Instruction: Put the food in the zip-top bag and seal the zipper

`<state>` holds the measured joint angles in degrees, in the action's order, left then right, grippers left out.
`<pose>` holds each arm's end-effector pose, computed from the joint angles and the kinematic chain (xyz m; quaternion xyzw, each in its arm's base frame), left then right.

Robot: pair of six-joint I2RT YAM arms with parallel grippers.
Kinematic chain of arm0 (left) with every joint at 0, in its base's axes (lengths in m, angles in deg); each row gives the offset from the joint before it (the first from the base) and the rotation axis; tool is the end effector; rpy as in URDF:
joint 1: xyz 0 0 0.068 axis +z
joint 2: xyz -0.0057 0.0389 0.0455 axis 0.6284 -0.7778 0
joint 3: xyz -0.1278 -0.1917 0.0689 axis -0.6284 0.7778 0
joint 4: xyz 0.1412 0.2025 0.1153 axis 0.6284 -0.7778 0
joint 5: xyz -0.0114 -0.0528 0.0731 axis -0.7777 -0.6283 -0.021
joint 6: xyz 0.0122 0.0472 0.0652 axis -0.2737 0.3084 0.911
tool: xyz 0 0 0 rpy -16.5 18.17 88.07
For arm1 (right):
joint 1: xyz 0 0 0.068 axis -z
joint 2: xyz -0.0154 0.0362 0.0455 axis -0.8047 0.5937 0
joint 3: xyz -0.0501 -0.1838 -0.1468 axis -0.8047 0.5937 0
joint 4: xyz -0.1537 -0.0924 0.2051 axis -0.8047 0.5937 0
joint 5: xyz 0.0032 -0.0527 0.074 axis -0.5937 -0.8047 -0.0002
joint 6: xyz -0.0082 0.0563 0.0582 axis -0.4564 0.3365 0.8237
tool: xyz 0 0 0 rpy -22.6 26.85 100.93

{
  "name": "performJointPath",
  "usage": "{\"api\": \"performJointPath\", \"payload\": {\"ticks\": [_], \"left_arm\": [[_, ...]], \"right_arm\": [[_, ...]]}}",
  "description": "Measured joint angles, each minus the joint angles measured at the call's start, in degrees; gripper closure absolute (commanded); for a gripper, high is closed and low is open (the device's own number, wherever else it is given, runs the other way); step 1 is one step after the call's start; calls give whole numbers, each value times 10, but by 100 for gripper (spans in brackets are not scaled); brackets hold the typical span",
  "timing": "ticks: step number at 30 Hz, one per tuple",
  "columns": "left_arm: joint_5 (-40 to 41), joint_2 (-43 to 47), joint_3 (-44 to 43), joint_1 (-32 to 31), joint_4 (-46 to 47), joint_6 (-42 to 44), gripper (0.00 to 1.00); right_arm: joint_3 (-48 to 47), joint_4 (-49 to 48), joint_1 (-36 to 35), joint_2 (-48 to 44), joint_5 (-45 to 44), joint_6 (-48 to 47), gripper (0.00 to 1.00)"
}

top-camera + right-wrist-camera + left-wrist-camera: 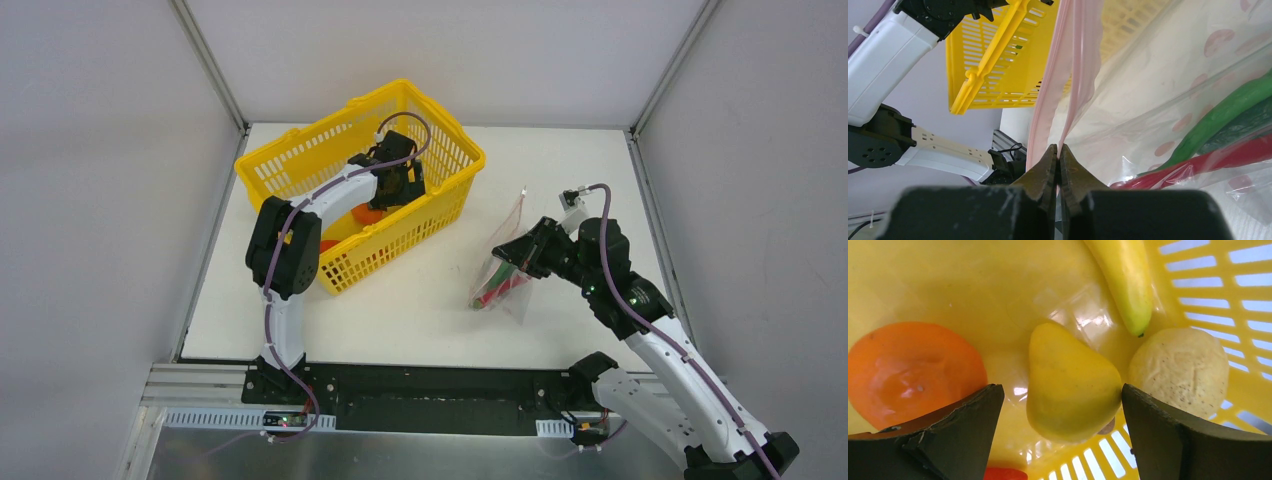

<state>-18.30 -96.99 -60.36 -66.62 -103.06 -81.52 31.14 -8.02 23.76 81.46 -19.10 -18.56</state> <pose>0.4194 -0.2118 0.1665 -0.0332 0.9334 -0.1261 0.3343 0.1980 0.1352 0.3057 -0.0518 0.7865 0.4117 0.4575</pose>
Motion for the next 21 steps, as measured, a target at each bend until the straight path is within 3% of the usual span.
{"api": "performJointPath", "payload": {"ticks": [7, 11, 17, 21], "left_arm": [[2, -37, -7, 0, -2, -13, 19], [2, -52, -7, 0, -6, -14, 33], [2, -45, 5, 0, 9, -14, 65], [2, -11, 40, -1, 14, -11, 73]], "right_arm": [[0, 0, 0, 0, 0, 0, 95], [0, 0, 0, 0, 0, 0, 95], [0, 0, 0, 0, 0, 0, 95], [0, 0, 0, 0, 0, 0, 95]]}}
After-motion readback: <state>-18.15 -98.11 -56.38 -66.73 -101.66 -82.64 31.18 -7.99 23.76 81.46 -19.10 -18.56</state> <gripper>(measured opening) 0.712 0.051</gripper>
